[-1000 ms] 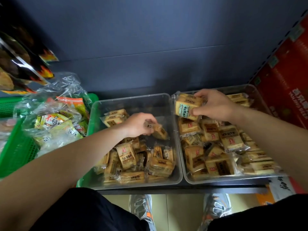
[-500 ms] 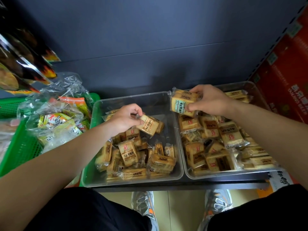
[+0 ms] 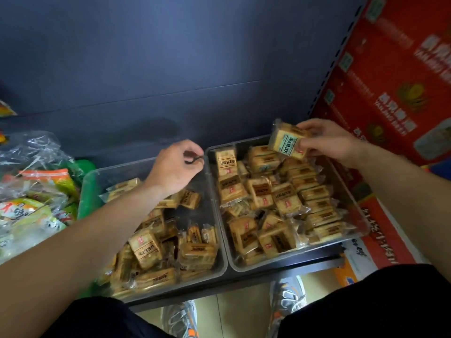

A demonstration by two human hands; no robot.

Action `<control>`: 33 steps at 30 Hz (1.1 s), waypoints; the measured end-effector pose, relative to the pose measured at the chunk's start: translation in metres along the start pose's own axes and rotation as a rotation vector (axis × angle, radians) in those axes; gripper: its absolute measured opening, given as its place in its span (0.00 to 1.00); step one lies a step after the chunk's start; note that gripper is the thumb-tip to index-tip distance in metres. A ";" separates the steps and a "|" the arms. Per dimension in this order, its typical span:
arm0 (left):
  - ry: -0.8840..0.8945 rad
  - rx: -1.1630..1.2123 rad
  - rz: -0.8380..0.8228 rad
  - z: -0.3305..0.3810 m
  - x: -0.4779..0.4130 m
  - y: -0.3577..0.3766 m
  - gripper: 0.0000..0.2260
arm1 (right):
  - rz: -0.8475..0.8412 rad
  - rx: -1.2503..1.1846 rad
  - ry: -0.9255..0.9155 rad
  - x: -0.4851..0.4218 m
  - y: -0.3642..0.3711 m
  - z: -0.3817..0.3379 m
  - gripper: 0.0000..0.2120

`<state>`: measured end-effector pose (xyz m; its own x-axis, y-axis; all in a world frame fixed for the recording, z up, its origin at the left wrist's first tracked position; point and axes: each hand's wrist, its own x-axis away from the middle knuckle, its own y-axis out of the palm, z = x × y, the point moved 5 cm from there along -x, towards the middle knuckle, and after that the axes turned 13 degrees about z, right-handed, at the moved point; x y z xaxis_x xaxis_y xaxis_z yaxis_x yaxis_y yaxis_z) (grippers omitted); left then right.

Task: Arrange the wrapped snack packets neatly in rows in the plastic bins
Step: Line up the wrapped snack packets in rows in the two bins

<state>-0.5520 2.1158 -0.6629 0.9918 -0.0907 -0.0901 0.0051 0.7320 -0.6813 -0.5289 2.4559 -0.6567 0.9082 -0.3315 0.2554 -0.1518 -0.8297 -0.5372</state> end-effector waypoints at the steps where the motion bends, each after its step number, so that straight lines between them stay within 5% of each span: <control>1: 0.038 -0.003 -0.042 0.013 -0.001 0.011 0.05 | -0.023 0.004 0.013 -0.002 -0.005 0.006 0.22; 6: 0.218 -0.181 -0.304 0.066 -0.005 0.080 0.07 | -0.009 0.079 0.028 -0.010 -0.017 0.023 0.25; 12: 0.186 -0.242 -0.498 0.099 -0.013 0.152 0.10 | 0.064 0.116 0.014 -0.010 -0.020 0.041 0.27; 17: 0.183 -0.459 -0.618 0.104 0.002 0.177 0.25 | 0.059 0.136 0.006 -0.013 -0.021 0.048 0.27; 27: 0.092 -0.499 -0.765 0.076 0.009 0.180 0.50 | 0.053 0.113 -0.002 -0.012 -0.030 0.050 0.28; 33: 0.150 -0.505 -0.700 0.082 0.011 0.171 0.48 | 0.049 0.098 0.017 -0.013 -0.031 0.052 0.31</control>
<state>-0.5295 2.2950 -0.7205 0.7544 -0.5215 0.3986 0.5141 0.0918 -0.8528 -0.5156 2.5092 -0.6850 0.8940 -0.3783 0.2401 -0.1557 -0.7647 -0.6253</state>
